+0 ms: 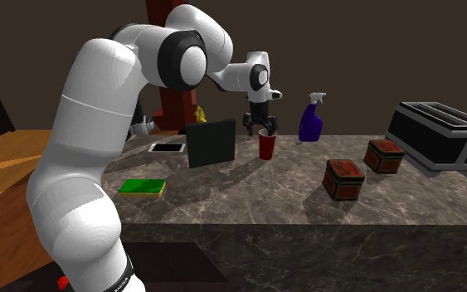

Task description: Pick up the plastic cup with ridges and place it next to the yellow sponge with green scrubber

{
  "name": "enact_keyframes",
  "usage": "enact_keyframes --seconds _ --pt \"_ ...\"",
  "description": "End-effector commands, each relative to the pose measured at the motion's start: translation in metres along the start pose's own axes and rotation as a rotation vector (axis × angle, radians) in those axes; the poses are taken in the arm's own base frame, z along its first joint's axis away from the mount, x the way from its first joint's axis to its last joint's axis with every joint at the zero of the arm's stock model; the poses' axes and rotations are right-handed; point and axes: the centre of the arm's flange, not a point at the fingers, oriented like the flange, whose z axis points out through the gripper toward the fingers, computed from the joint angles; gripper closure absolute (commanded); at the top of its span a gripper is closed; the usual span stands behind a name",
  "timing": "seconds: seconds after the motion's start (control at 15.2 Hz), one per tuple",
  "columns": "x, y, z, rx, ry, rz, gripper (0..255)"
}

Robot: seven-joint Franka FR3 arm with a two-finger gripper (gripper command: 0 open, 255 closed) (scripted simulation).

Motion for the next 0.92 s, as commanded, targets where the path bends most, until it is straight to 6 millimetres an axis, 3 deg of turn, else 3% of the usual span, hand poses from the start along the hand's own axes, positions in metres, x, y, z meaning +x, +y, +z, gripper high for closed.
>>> enact_keyframes --seconds 0.0,0.59,0.86 --pt "0.0 0.0 0.0 0.0 0.0 0.0 255" --pt "0.0 0.0 0.0 0.0 0.0 0.0 255" --pt "0.0 0.002 -0.021 0.0 0.0 0.0 255"
